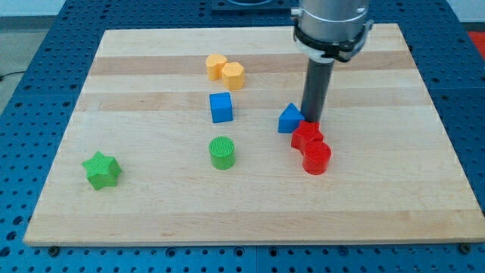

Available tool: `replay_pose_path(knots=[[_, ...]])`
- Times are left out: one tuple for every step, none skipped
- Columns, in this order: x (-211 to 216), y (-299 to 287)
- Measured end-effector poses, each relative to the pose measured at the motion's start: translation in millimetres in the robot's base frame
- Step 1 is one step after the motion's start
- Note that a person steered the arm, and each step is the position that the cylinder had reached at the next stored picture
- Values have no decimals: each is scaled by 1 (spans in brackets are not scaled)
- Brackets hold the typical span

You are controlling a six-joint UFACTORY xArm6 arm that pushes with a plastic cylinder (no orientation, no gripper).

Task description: Move the blue triangle into the green circle

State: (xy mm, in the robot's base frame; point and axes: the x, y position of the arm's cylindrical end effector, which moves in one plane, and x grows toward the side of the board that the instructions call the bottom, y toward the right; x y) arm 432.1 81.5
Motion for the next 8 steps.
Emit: replay_pose_path(knots=[[-7,-22],[0,-56],[3,-87],[3,-79],[38,-78],[77,-81],[88,-90],[108,-100]])
